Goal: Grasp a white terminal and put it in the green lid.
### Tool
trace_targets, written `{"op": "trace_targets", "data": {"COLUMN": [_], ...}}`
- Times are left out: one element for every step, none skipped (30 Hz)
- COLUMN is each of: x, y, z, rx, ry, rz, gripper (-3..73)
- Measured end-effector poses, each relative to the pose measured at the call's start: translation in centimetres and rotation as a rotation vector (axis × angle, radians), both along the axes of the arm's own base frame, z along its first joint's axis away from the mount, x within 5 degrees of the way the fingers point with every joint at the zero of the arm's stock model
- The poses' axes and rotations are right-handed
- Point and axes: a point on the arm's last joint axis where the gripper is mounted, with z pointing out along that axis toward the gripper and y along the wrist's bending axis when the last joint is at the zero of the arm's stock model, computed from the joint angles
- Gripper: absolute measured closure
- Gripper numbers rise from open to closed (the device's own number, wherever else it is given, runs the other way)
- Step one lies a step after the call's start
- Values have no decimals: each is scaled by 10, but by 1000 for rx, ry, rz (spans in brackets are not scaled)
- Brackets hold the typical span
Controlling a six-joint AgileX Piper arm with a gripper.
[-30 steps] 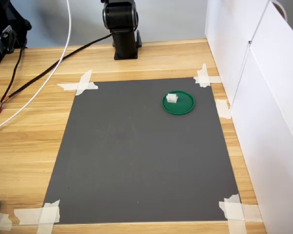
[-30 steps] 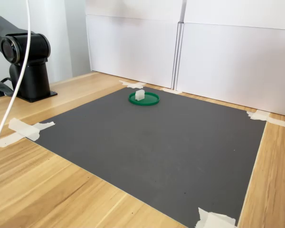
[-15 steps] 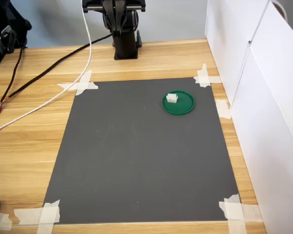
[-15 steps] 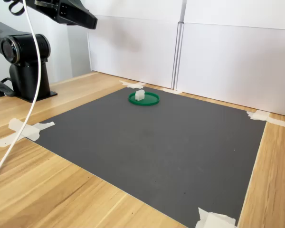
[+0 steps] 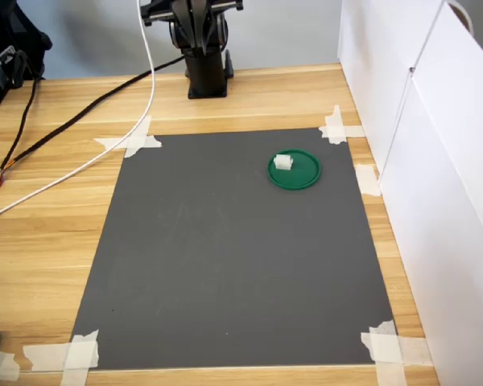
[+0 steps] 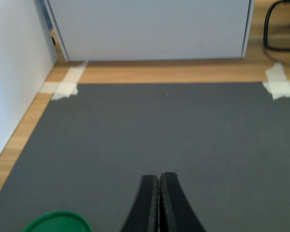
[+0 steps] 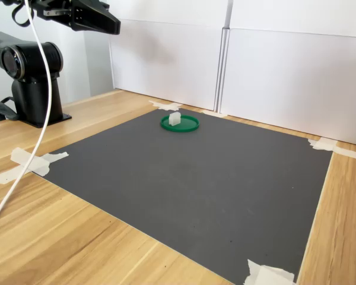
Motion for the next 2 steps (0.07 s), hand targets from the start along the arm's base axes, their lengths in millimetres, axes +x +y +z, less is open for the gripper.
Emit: {"op": "trace_targets", "data": {"x": [0, 0], "y": [0, 0], "z": [0, 0], "rx": [0, 0], "ry": [-2, -2], "rz": [0, 0], "gripper": [716, 716]}}
